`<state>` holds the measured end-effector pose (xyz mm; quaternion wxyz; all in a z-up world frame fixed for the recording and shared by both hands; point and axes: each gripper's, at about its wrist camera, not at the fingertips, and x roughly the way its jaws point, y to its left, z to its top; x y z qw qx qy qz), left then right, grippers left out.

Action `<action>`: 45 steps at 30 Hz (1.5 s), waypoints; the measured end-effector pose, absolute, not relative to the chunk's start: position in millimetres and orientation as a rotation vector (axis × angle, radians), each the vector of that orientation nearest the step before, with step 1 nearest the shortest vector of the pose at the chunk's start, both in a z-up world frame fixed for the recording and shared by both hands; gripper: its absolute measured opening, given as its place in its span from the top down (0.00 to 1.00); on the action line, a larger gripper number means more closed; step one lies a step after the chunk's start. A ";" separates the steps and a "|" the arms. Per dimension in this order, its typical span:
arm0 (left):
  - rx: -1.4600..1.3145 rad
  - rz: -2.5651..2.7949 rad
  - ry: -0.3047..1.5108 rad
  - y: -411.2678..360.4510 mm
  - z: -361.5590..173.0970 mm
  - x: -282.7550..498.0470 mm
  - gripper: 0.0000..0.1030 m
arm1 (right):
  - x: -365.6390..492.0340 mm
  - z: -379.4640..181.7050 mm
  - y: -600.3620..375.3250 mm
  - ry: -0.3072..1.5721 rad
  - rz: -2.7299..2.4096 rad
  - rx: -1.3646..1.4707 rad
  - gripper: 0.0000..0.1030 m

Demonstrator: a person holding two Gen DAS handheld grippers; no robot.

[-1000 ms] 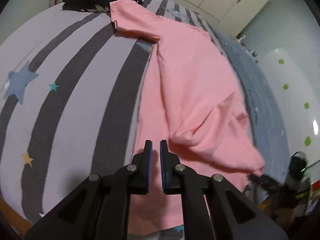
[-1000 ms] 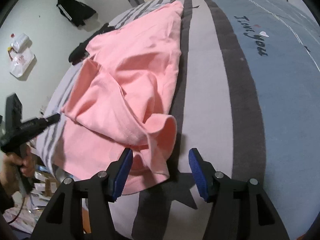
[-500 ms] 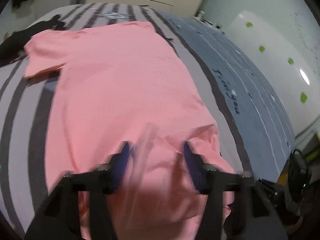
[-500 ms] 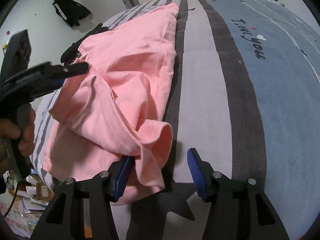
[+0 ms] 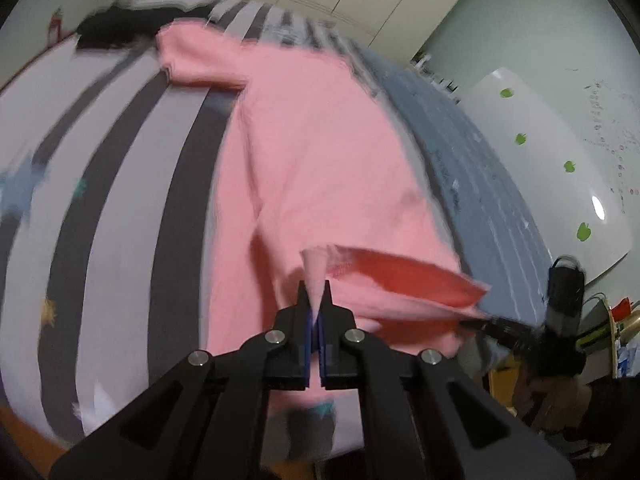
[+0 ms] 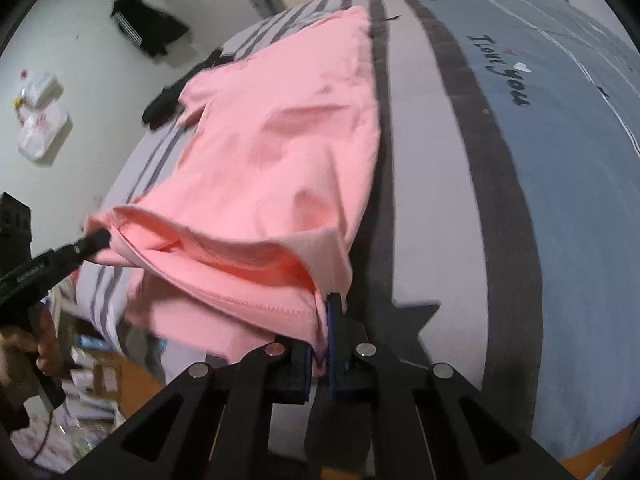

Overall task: Fold clothes
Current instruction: 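Pinch the folded hem with the left gripper and pull it straight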

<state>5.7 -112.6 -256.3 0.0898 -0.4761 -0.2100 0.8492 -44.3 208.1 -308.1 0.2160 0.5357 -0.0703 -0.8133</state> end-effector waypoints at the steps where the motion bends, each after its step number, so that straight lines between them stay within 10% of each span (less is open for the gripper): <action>1: -1.436 2.519 -0.630 -112.4 -260.3 12.2 0.99 | -44.4 -309.5 206.7 -0.176 -2.269 1.493 0.95; 5: -1.456 2.531 -0.732 -113.2 -265.1 21.9 0.94 | -44.6 -315.0 200.9 -0.098 -2.327 1.527 0.92; 10: -1.485 2.572 -0.782 -108.6 -258.6 29.5 0.74 | -47.3 -319.3 199.8 -0.034 -2.421 1.554 0.60; 16: -1.472 2.603 -0.718 -100.6 -248.0 34.3 0.58 | -47.5 -322.2 204.3 -0.036 -2.432 1.541 0.60; 45: -1.676 2.618 -0.359 -76.6 -296.0 44.9 0.57 | -51.1 -331.2 208.3 -0.117 -2.458 1.474 0.60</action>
